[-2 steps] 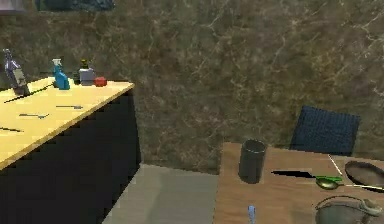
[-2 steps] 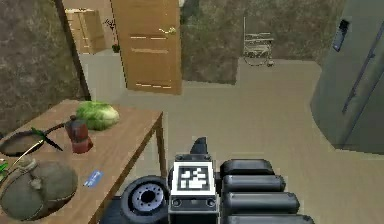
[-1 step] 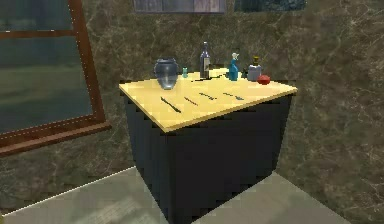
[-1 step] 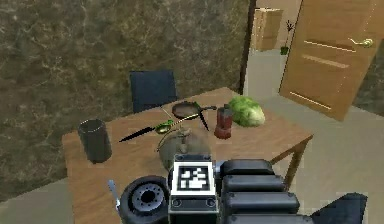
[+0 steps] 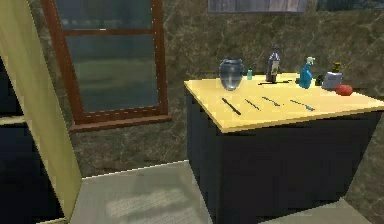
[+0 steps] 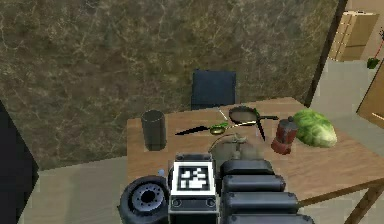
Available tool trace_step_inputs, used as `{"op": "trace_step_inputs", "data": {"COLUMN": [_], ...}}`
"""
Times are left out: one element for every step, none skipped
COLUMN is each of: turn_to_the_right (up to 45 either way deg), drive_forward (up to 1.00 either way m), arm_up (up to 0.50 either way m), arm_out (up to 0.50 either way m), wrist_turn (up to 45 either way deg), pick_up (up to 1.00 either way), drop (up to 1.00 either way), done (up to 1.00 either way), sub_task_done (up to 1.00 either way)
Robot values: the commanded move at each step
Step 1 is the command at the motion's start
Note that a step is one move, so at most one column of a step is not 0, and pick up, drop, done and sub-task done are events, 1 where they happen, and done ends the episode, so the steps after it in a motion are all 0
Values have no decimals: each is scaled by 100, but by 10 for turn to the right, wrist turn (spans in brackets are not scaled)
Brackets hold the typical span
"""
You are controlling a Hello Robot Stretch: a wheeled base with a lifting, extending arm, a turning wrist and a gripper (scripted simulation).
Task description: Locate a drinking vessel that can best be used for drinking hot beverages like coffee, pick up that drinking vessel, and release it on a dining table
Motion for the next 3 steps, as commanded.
{"op": "trace_step_inputs", "data": {"turn_to_the_right": [0,0,0], "drive_forward": [0,0,0], "arm_up": [0,0,0], "arm_out": [48,0,0], "wrist_turn": [0,450,450], "pick_up": [0,0,0], "drop": [0,0,0], "done": [0,0,0], "sub_task_done": [0,0,0]}}
